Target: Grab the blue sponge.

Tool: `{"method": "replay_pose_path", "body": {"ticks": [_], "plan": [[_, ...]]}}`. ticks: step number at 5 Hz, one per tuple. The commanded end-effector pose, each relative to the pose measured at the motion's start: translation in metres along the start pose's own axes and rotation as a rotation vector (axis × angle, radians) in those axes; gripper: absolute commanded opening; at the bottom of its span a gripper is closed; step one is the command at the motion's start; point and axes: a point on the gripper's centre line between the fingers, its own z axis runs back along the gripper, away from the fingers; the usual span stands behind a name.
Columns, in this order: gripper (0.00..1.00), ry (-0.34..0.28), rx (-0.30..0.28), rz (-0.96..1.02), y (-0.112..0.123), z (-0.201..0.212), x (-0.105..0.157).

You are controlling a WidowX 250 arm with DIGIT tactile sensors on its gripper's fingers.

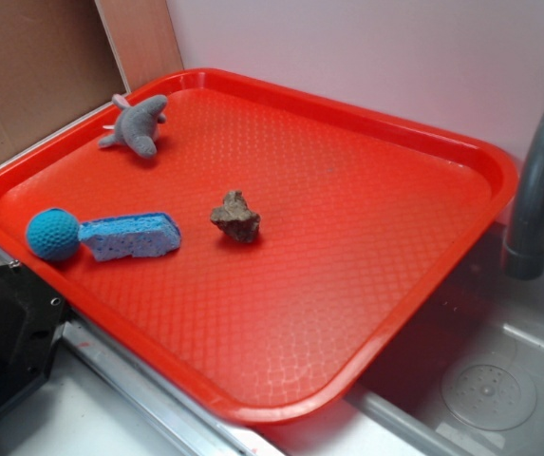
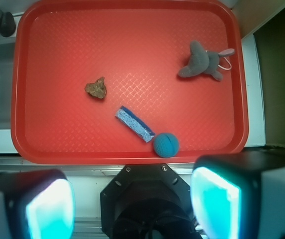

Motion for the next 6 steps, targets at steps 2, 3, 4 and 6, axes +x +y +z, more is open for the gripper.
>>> {"method": "replay_pose_path", "body": {"ticks": [2, 3, 4, 6], "plan": [[1.0, -0.02, -0.001, -0.111, 0.006, -0.023, 0.006], [1.0, -0.011, 0.022, -0.161, 0.009, -0.044, 0.013], [1.0, -0.022, 0.025, -0.248, 0.01, -0.061, 0.018], [1.0, -0.04, 0.02, -0.47, 0.013, -0.103, 0.028]]}}
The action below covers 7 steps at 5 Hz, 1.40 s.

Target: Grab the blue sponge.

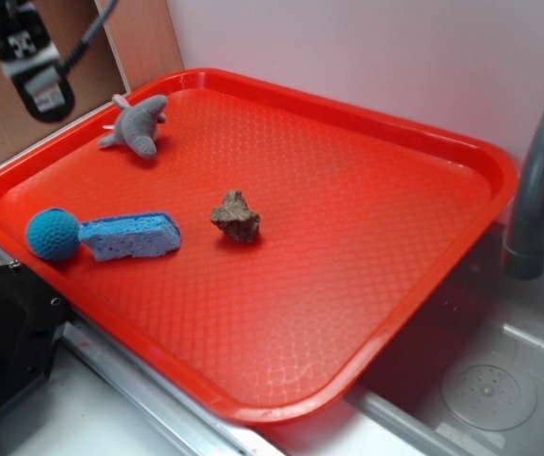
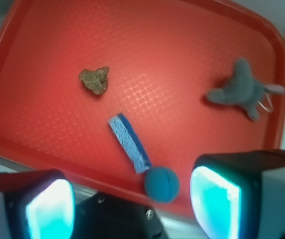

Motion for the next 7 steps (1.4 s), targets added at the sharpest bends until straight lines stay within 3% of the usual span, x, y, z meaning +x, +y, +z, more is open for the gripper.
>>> {"method": "replay_pose_path", "body": {"ticks": [1, 3, 6, 7], "plan": [[1.0, -0.01, 0.045, -0.149, 0.008, -0.041, 0.008], [1.0, -0.002, 0.03, -0.27, 0.005, -0.079, 0.004], [1.0, 0.068, 0.043, -0.338, -0.003, -0.117, -0.001], [0.77, 0.07, 0.036, -0.338, -0.004, -0.12, -0.002]]}}
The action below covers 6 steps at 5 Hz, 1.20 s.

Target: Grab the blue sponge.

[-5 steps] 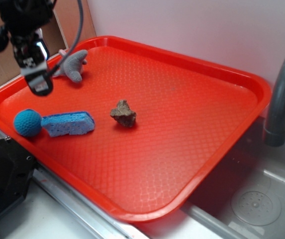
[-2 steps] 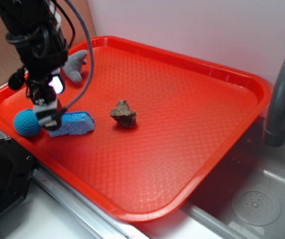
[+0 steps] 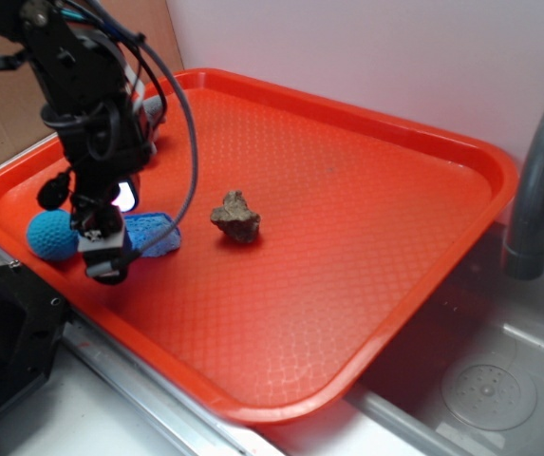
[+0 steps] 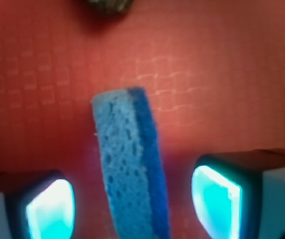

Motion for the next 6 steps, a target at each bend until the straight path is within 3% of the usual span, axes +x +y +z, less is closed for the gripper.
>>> {"method": "replay_pose_path", "body": {"ticks": [1, 3, 4, 5, 6], "plan": [[0.0, 0.001, 0.002, 0.002, 0.001, -0.004, 0.002], [0.0, 0.026, -0.004, 0.021, 0.001, -0.009, 0.004], [0.0, 0.104, -0.01, 0.181, -0.006, 0.027, 0.016], [0.0, 0.124, -0.015, 0.426, -0.003, 0.071, 0.024], [0.0, 0.187, 0.025, 0.673, 0.01, 0.117, 0.031]]}}
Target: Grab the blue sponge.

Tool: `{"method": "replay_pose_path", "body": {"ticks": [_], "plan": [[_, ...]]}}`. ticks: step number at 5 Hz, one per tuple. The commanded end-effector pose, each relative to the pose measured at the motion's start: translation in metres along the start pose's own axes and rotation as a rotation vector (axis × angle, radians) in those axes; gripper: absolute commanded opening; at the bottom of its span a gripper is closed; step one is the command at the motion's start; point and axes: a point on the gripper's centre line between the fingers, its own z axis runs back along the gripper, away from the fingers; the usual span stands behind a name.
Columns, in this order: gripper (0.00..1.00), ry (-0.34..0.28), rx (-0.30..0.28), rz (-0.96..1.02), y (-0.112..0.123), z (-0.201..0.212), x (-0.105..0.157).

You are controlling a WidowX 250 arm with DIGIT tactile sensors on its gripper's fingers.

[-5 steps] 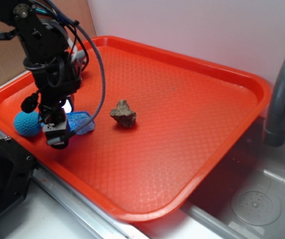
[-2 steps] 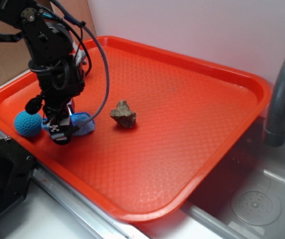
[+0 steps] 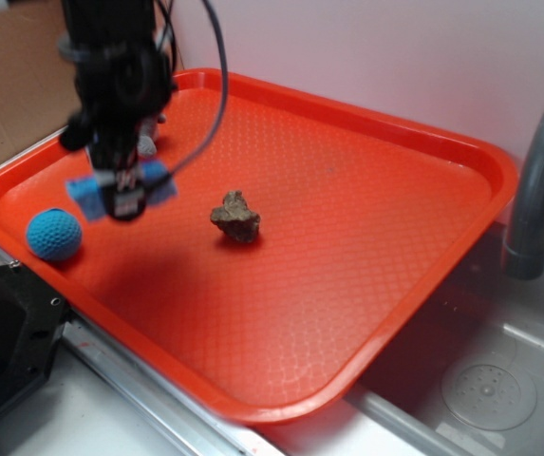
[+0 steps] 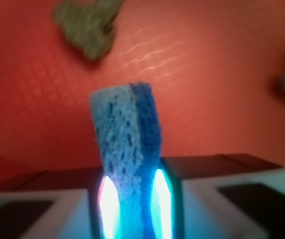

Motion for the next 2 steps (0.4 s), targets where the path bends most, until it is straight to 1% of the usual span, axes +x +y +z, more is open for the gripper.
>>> {"method": "replay_pose_path", "body": {"ticks": [1, 2], "plan": [[0.0, 0.021, 0.031, 0.419, 0.012, 0.089, 0.013], [0.0, -0.023, 0.02, 0.484, 0.013, 0.107, 0.009]]}}
